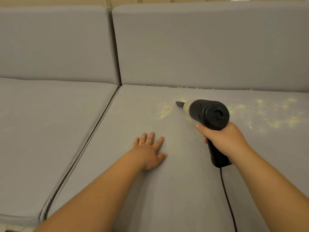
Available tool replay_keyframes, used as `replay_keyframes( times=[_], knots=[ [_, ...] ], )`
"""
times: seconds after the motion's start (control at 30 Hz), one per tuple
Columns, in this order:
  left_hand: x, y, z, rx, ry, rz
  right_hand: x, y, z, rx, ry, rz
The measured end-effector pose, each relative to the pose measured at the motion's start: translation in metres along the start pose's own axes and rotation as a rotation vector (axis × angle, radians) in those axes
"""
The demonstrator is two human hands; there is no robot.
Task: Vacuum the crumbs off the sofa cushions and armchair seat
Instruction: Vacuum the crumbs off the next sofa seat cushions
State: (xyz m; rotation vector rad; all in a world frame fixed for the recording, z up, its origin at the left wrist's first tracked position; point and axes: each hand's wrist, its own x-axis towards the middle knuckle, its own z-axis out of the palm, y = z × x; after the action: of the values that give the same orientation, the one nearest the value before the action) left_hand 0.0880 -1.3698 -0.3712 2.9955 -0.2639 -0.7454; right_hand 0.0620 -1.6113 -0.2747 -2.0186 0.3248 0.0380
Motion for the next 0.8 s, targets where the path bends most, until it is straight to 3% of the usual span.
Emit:
replay_keyframes(
  times=[0.27,0.63,0.8],
  knots=[
    [-0.002,-0.008,0.0,-0.026,0.01,0.026,0.014,-0.003,0.015,0.15,-0.026,0.031],
    [-0.002,-0.004,0.001,-0.017,-0.03,0.004,-0.032,-0.013,-0.023,-0.009,-0.087,0.024],
    [-0.003,-0.004,0.0,-0.013,-0.031,-0.001,-0.032,-0.011,-0.009,-0.012,-0.083,-0.006]
  ],
)
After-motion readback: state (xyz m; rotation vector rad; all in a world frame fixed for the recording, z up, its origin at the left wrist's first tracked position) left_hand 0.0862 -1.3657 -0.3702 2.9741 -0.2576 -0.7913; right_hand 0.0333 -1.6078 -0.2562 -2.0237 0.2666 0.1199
